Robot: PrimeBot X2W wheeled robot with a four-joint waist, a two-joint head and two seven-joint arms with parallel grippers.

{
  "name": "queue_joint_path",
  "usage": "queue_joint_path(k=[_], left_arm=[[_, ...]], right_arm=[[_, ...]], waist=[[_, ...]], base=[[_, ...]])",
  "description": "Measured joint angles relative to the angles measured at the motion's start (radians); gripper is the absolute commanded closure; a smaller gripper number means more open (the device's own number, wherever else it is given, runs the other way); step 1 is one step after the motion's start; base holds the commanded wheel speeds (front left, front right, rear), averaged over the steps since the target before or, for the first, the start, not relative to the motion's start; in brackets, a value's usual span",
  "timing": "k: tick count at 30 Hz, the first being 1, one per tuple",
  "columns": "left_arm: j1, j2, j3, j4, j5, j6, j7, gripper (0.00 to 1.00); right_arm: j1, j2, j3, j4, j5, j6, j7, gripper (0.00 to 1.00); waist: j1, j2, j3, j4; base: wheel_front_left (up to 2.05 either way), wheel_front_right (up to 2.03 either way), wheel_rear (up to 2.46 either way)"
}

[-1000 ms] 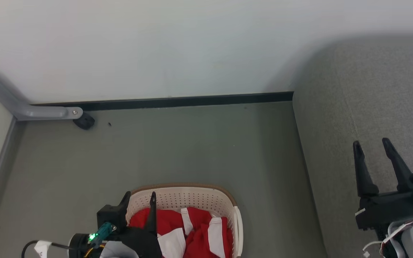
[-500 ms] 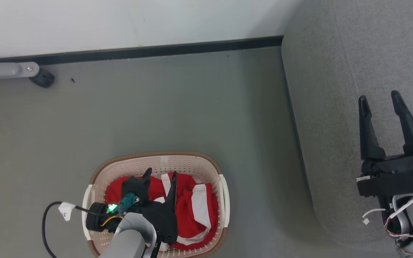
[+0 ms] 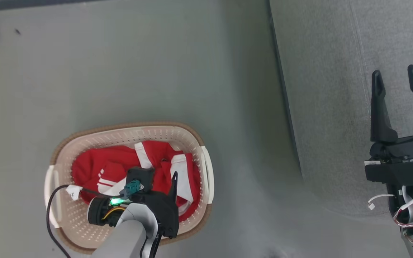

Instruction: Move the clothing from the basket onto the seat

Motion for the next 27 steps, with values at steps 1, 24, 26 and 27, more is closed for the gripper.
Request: queue_joint_path(k=[1, 24, 26, 27], left_arm=[[-0.007, 0.0, -0.006, 0.006, -0.006, 0.0, 0.006, 0.0], [-0.185, 0.004, -0.037, 0.156, -0.082, 0.009, 0.072, 0.0], [-0.194, 0.004, -0.032, 0.178, -0.082, 0.009, 0.072, 0.0], [-0.196, 0.004, -0.03, 0.19, -0.082, 0.009, 0.072, 0.0]], right_arm=[[0.0, -0.001, -0.003, -0.009, 0.0, -0.001, 0.0, 0.0], [-0.022, -0.011, -0.053, -0.163, -0.009, -0.022, 0.0, 0.0], [-0.022, -0.01, -0.055, -0.171, -0.009, -0.025, 0.0, 0.0], [-0.021, -0.008, -0.056, -0.175, -0.009, -0.027, 0.0, 0.0]], waist=[[0.0, 0.0, 0.013, -0.005], [-0.0001, 0.0, 0.262, -0.078], [-0.0002, 0.0, 0.279, -0.085], [-0.0001, 0.0, 0.287, -0.089]], base=[[0.0, 0.0, 0.0], [0.0, 0.0, 0.0], [0.0, 0.0, 0.0], [0.0, 0.0, 0.0]])
